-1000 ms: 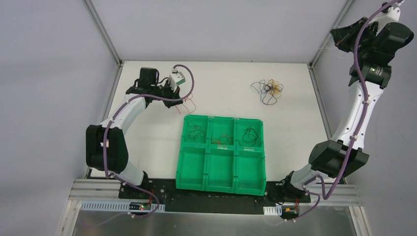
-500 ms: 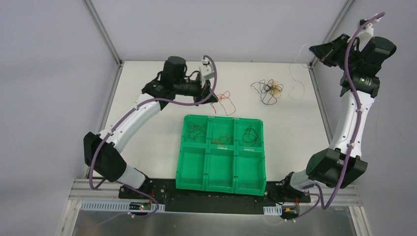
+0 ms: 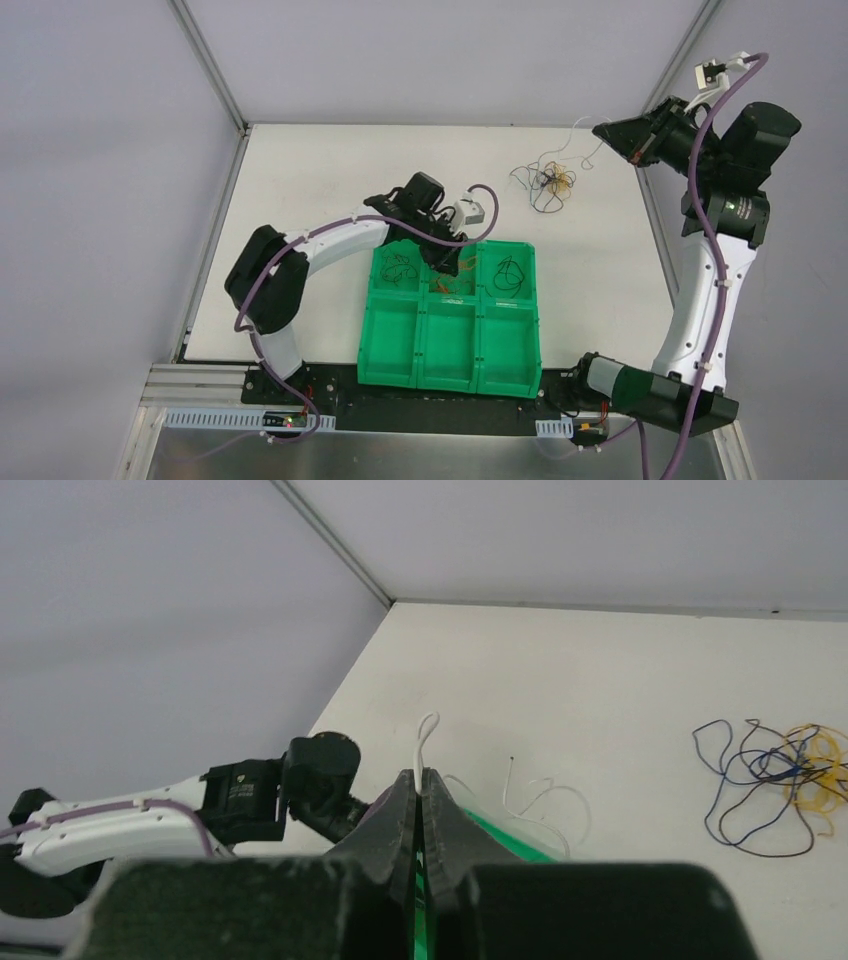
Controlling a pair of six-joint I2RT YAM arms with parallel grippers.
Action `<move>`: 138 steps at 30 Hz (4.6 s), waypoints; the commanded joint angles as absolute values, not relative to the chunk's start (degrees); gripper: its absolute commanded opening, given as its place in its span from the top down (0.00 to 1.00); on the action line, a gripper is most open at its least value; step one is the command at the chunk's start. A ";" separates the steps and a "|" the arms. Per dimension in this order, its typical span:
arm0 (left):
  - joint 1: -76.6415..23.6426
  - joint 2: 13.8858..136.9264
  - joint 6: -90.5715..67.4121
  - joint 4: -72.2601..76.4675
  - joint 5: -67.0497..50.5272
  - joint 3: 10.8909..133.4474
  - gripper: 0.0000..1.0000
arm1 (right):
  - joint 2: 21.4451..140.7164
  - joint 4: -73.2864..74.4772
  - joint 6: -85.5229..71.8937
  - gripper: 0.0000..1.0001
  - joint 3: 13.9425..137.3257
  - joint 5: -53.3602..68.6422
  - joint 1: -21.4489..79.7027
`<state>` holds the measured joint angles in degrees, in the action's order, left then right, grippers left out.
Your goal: Untangle the cables
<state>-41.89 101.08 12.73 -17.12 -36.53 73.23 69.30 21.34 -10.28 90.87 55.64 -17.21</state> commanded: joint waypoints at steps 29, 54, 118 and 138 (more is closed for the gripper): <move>-7.03 66.30 0.52 -20.25 -19.34 67.08 0.01 | 62.12 10.93 -14.68 1.00 77.96 50.14 36.27; -4.94 61.70 -2.13 -20.97 -19.20 62.80 0.01 | 77.01 9.00 3.68 1.00 71.25 49.76 54.02; -18.45 67.94 37.75 -40.69 -35.10 44.02 0.51 | 76.55 37.21 16.45 0.31 72.94 40.45 22.76; -29.00 62.67 32.85 -46.75 -31.57 52.91 1.00 | 76.33 39.29 18.33 0.33 73.32 38.76 22.24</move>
